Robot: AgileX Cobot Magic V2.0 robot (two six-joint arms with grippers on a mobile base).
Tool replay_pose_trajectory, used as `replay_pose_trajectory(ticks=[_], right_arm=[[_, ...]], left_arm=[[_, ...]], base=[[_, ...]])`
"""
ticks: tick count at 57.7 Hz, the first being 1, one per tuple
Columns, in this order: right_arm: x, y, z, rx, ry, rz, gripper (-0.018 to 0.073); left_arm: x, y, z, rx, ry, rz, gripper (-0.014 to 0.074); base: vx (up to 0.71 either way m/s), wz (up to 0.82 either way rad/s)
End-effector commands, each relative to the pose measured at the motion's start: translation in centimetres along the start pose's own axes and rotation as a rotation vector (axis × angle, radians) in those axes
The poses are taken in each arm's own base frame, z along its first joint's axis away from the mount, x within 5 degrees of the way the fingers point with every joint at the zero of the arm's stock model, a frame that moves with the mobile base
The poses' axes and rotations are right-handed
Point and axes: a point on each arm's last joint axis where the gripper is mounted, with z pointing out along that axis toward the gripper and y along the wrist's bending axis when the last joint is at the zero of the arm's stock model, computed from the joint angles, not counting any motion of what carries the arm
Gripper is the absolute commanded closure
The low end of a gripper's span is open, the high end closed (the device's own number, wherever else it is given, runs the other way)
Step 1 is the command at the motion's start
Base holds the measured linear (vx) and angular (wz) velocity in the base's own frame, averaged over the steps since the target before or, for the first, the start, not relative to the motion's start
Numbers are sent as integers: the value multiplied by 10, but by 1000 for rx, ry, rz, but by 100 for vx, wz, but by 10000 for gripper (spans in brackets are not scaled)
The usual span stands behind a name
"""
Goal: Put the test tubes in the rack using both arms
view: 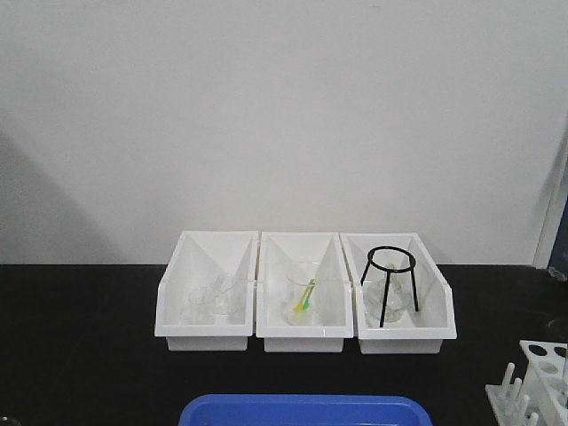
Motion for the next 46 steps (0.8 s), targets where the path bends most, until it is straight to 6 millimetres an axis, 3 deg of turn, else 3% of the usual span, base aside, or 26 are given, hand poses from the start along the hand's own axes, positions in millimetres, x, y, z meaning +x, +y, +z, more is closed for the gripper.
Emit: replay_pose_trajectory(ticks=[1, 17, 46], right_arm=[[2, -2, -11, 29, -30, -25, 567], [68, -6, -42, 40, -105, 9, 567], [72, -7, -45, 52, -69, -42, 567]], left_arm=[[2, 1, 1, -12, -58, -13, 617], [2, 1, 1, -12, -57, -13, 617], [2, 1, 1, -12, -56, -13, 617]], base=[[0, 0], [0, 0], [0, 0]])
